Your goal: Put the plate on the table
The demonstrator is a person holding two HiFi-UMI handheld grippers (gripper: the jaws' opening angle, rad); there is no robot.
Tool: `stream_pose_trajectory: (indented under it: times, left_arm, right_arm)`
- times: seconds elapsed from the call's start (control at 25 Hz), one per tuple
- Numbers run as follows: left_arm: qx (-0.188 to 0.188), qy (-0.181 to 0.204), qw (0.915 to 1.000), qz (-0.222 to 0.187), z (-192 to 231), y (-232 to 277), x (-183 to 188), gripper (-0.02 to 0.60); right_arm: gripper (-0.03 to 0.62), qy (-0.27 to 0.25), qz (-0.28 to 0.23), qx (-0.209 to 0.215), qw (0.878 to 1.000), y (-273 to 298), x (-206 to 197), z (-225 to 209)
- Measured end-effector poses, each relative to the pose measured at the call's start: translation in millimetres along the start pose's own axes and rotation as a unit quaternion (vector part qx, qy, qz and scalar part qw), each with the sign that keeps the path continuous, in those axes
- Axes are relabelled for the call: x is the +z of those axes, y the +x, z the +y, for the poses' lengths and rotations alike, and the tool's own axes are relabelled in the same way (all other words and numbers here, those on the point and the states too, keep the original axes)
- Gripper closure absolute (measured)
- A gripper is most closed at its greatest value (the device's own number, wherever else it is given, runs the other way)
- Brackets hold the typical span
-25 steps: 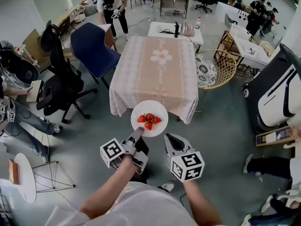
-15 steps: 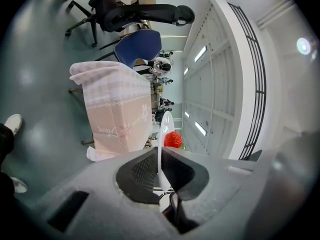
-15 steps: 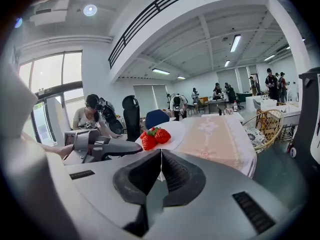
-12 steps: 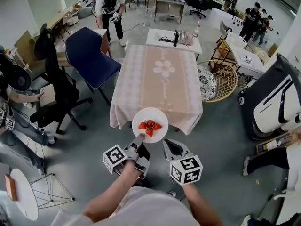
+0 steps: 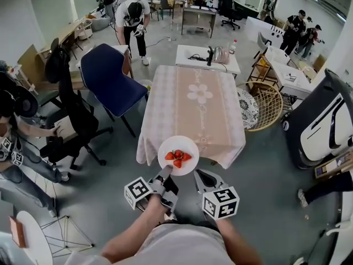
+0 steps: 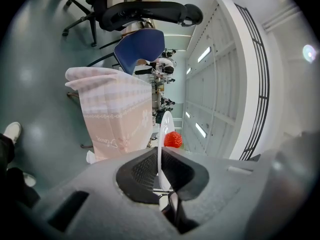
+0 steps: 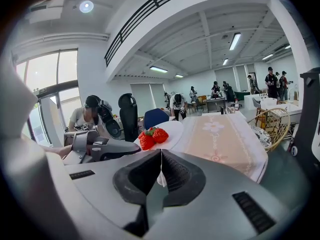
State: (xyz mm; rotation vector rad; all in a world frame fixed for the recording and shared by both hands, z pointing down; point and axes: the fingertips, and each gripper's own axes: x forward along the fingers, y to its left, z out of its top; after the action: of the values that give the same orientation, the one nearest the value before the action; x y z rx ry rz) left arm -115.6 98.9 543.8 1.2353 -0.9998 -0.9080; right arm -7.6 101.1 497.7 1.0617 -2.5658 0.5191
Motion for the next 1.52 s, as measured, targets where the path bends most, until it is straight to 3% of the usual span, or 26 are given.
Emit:
stream_pose_trajectory:
  times: [0.68, 1.52]
  left_arm:
    - [0.009, 0.005, 0.999, -0.044, 3, 28, 43, 0.568]
    - [0.026, 0.017, 0.9972, -0.068, -22, 180, 29, 0.568]
  right_arm:
    - [0.589, -0.003, -0.005, 0.049, 0.999, 55, 17, -17]
    - [0.589, 0.0, -0.018, 0.087, 0.996, 108, 85, -156]
